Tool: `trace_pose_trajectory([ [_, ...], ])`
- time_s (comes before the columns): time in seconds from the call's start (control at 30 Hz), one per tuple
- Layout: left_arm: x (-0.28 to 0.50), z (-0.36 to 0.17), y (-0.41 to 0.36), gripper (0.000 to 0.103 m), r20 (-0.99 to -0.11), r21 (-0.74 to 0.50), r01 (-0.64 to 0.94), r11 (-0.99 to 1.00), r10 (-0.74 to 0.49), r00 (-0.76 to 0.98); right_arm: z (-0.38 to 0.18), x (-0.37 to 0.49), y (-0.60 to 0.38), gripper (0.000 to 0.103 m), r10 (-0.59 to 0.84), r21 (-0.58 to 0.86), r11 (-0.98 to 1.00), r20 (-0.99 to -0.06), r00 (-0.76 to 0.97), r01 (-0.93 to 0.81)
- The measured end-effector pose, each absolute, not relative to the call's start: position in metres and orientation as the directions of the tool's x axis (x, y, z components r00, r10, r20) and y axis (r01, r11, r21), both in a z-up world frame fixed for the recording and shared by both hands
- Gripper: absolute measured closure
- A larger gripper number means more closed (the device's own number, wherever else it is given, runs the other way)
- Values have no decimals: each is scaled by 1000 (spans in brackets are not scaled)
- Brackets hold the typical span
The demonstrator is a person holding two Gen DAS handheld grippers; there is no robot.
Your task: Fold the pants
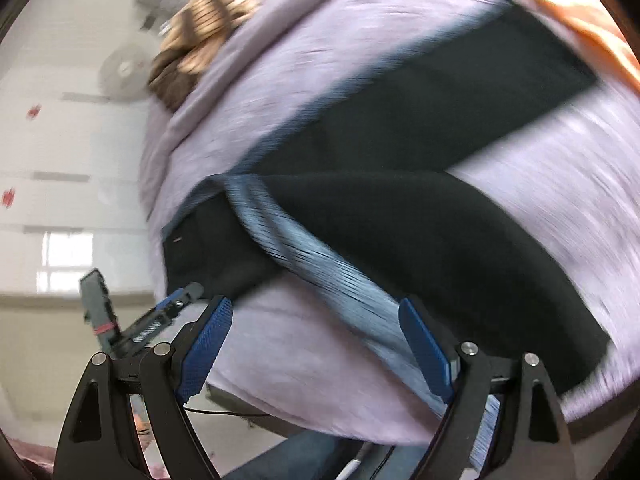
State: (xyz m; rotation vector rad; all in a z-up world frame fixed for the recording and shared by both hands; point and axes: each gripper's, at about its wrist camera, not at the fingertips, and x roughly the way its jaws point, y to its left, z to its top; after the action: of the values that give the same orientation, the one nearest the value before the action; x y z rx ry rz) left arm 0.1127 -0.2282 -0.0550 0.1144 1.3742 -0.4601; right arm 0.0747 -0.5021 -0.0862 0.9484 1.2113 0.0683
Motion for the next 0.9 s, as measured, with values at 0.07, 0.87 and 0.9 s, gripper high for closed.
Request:
trace_pose_trajectory([
  [0.07, 105, -60, -260, 29, -952, -228, 443, 867, -294, 86, -96, 41, -519, 20, 486, 647, 585, -763, 427, 489],
  [0.87, 74, -95, -336, 29, -971, -186, 525, 830, -236, 30, -212, -88, -538, 92, 535, 767, -71, -510, 673, 637],
  [0.9, 76, -92, -334, 29, -971, -185, 506, 842, -235, 36, -207, -83, -544, 92, 524, 769, -51, -523, 673, 637],
])
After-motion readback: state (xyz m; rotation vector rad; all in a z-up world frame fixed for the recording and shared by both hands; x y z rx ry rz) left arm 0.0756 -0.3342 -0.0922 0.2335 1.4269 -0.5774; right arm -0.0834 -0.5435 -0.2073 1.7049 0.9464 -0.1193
